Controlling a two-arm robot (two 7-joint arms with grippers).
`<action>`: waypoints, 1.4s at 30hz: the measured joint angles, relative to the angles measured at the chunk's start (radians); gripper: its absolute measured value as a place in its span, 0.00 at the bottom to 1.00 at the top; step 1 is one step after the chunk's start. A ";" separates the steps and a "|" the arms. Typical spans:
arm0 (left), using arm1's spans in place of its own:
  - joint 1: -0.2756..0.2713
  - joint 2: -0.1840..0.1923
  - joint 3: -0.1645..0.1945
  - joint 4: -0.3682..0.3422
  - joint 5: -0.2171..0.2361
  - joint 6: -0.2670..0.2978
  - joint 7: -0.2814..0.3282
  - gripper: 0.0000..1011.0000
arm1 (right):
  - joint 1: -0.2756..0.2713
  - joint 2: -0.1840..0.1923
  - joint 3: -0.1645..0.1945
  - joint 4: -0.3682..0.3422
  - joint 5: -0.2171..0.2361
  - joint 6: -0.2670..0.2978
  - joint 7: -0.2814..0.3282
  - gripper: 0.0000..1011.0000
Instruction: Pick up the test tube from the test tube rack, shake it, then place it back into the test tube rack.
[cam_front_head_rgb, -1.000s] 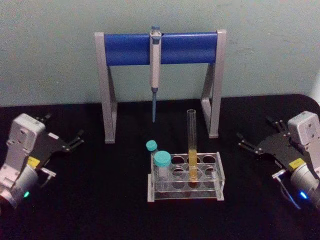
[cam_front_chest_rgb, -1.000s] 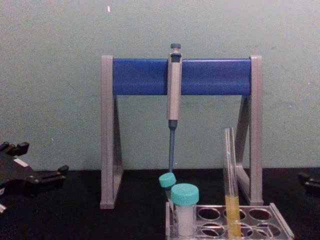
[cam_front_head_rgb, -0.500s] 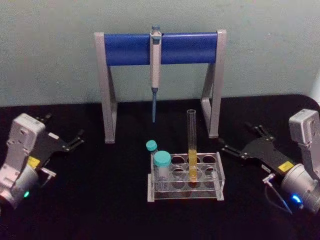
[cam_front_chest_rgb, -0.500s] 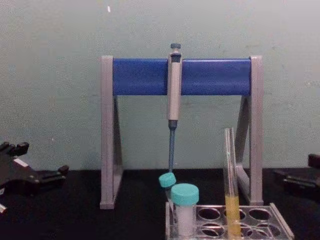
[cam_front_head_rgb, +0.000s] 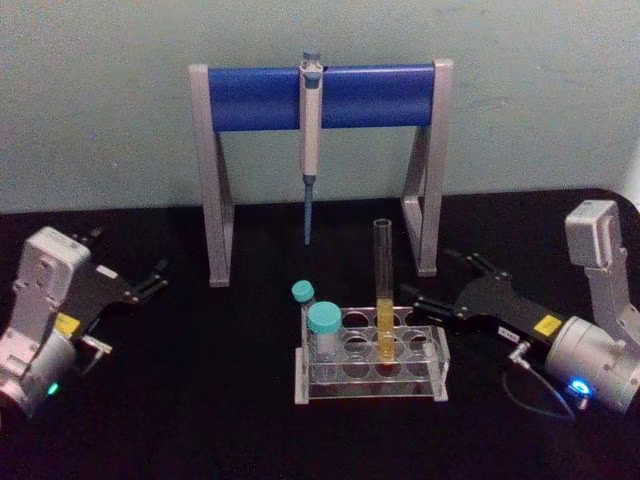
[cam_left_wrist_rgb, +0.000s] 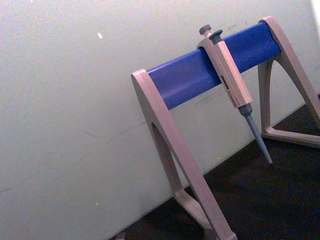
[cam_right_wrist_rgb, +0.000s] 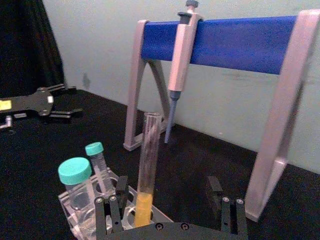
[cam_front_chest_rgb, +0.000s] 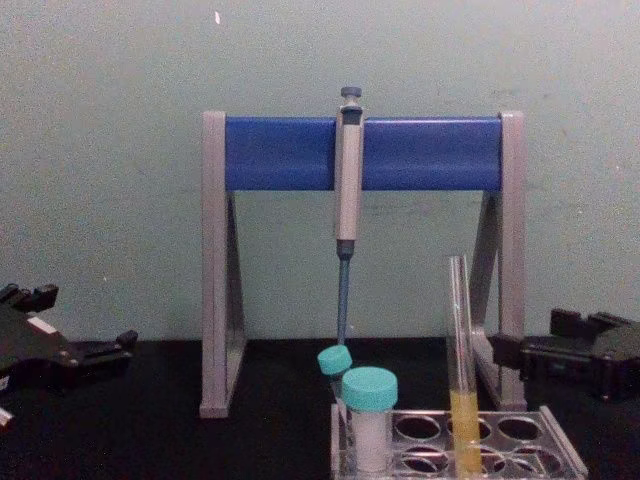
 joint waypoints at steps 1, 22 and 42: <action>0.000 0.000 0.000 0.000 0.000 0.000 0.000 1.00 | 0.010 -0.002 -0.003 0.007 0.002 0.010 0.016 0.99; 0.000 0.000 0.000 0.000 0.000 0.000 0.000 1.00 | 0.137 -0.055 -0.079 0.123 -0.001 0.053 0.107 0.99; 0.000 0.000 0.000 0.000 0.000 0.000 0.000 1.00 | 0.178 -0.074 -0.103 0.173 -0.013 0.042 0.122 0.99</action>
